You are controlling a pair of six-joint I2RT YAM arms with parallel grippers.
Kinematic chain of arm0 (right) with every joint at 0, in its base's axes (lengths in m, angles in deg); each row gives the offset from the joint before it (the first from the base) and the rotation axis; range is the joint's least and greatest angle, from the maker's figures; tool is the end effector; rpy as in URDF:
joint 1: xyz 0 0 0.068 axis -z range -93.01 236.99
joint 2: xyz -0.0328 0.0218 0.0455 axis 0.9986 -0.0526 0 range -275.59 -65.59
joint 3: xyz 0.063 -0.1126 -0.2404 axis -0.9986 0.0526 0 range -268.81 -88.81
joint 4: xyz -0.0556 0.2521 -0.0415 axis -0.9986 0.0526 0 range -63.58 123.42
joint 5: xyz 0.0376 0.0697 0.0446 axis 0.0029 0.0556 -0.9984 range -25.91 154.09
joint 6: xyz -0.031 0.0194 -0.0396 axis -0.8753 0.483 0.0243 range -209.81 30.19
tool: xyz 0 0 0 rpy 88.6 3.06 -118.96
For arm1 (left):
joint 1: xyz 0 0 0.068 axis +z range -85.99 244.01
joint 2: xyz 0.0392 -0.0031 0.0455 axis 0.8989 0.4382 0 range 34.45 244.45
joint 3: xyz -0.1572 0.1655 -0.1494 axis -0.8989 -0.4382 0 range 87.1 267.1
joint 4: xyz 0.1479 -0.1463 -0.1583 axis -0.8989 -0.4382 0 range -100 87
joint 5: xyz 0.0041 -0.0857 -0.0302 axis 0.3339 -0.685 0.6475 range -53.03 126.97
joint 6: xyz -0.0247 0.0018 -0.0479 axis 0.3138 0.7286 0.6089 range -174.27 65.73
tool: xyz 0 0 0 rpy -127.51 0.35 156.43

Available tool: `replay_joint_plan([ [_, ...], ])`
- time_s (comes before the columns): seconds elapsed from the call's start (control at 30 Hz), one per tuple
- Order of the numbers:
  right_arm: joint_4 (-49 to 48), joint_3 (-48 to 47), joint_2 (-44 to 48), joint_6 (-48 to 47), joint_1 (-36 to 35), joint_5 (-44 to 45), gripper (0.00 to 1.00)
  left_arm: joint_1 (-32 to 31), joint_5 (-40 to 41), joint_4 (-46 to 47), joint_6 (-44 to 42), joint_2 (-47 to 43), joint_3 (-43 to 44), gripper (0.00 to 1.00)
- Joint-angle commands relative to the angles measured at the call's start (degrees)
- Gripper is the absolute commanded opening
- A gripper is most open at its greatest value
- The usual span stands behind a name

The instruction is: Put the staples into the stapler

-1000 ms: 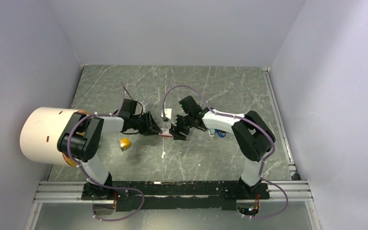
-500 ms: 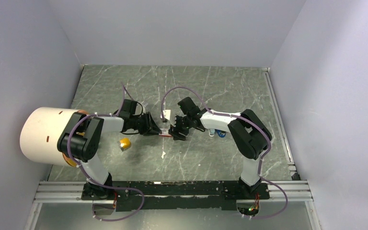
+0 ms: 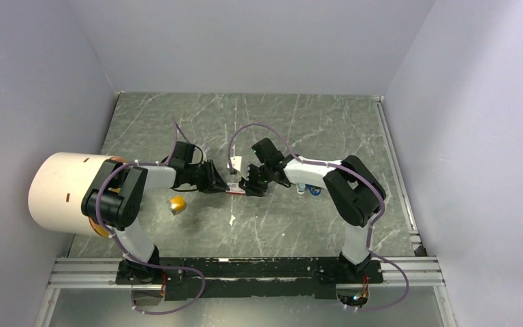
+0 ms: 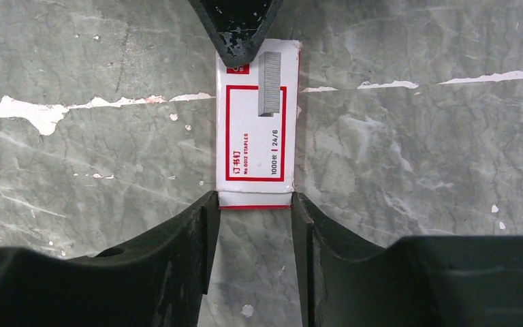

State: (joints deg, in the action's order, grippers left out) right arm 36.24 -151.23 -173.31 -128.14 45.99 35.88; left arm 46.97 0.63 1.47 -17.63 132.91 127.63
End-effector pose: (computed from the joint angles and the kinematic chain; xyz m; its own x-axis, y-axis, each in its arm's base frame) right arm 0.2725 0.2591 0.1466 -0.0008 -0.7248 -0.6889 -0.9975 0.0488 -0.0503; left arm 0.2815 -0.1083 0.1164 -0.9585 -0.2091 -0.1937 0.0016 0.6756 -0.7373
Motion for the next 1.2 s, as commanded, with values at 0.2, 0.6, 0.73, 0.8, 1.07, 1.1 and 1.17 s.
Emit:
replay_joint_plan([
  [0.2, 0.7, -0.3, -0.1, -2.7, -0.2, 3.0, 0.41, 0.3, -0.7, -0.8, -1.7, -2.1, 0.1, 0.23],
  [0.6, 2.6, -0.5, -0.4, -3.1, -0.2, 2.8, 0.41, 1.1, -0.1, -0.7, -1.8, -1.9, -0.4, 0.11],
  [0.73, 2.6, -0.6, -0.3, -3.0, -0.1, 2.8, 0.41, 1.3, -0.4, -0.6, -2.2, -1.7, -0.3, 0.05],
  [0.8, 2.7, -0.5, -0.3, -3.1, -0.1, 2.8, 0.41, 1.5, 0.3, -1.3, -2.7, -1.7, -0.2, 0.05],
  [1.07, 2.7, -0.3, 0.2, -3.2, 0.0, 2.6, 0.41, 2.1, 3.4, -4.4, -4.8, -3.9, 0.0, 0.05],
  [1.1, 2.7, -0.3, 0.2, -3.2, 0.0, 2.6, 0.41, 2.1, 3.7, -4.4, -4.8, -4.1, 0.0, 0.05],
  [1.17, 2.7, -0.3, 0.2, -3.2, 0.0, 2.6, 0.41, 2.1, 3.4, -4.4, -4.8, -4.3, -0.1, 0.05],
])
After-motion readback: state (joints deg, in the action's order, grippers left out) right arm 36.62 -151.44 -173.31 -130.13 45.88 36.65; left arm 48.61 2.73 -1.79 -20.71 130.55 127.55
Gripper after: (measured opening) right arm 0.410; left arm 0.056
